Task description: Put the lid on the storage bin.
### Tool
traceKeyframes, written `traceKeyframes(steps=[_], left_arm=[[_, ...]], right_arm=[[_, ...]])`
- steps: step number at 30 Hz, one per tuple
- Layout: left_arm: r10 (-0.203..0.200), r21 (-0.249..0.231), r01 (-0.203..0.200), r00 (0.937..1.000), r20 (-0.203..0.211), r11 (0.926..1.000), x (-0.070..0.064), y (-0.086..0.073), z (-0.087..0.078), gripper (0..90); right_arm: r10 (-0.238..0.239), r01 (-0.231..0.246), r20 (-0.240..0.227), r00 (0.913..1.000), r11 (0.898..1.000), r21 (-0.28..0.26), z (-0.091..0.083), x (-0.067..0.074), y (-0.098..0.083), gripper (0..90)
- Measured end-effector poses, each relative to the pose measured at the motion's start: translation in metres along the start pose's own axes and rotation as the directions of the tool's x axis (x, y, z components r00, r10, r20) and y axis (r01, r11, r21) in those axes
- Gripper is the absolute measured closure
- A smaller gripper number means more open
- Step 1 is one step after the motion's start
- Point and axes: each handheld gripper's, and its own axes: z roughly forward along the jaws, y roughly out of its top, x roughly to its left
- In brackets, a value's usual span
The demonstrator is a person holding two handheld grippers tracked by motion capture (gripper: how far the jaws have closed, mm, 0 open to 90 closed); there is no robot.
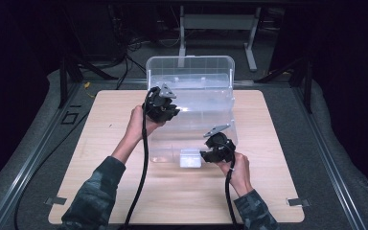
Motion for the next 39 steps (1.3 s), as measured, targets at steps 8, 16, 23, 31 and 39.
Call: traceKeyframes(steps=[8,16,23,31,39], left_arm=[[-0.006,-0.005,0.006,1.0,0.006,1.0,-0.001,-0.001,0.0,77.1],[-0.003,-0.003,0.003,1.0,0.008,1.0,-0.002,-0.003,0.001,76.6],[-0.01,-0.008,0.01,0.9999,0.007,0.9999,-0.003,-0.005,0.003,76.2],[-0.006,-0.013,0.006,1.0,0.004,0.9999,-0.005,-0.008,0.003,75.9],[-0.006,-0.027,0.006,1.0,0.003,0.9996,-0.005,-0.012,0.004,75.9]], right_arm=[[0.005,-0.005,0.01,0.9999,1.0,0.001,0.001,-0.001,0.001,48.9],[0.011,-0.011,0.014,0.9998,1.0,-0.002,0.004,-0.003,0.004,48.9],[0.012,-0.012,0.013,0.9998,1.0,0.002,0.006,-0.008,0.007,48.9],[0.015,-0.015,0.014,0.9998,1.0,0.011,0.008,-0.011,0.01,48.8],[0.014,-0.014,0.014,0.9998,1.0,0.021,0.009,-0.013,0.012,48.6]])
